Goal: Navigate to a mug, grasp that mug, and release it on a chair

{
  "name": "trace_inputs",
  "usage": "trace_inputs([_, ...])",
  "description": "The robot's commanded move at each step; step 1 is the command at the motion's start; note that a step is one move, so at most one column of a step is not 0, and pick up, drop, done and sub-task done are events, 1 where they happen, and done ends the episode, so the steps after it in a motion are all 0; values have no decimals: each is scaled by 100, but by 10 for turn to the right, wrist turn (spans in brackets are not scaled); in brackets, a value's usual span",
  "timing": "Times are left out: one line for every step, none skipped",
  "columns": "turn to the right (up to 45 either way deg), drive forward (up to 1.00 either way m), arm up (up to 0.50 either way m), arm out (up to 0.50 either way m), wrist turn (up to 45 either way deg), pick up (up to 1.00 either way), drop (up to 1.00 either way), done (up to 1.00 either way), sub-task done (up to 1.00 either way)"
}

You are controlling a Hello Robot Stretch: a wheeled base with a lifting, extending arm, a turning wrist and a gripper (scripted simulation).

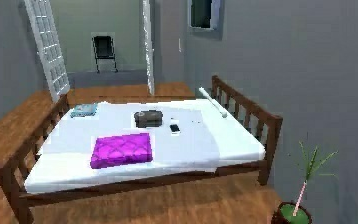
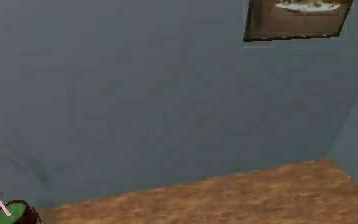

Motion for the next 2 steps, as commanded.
trace_inputs([-450,0,0,0,0,0,0,0,0])
trace_inputs([-90,0,0,0,0,0,0,0,0])
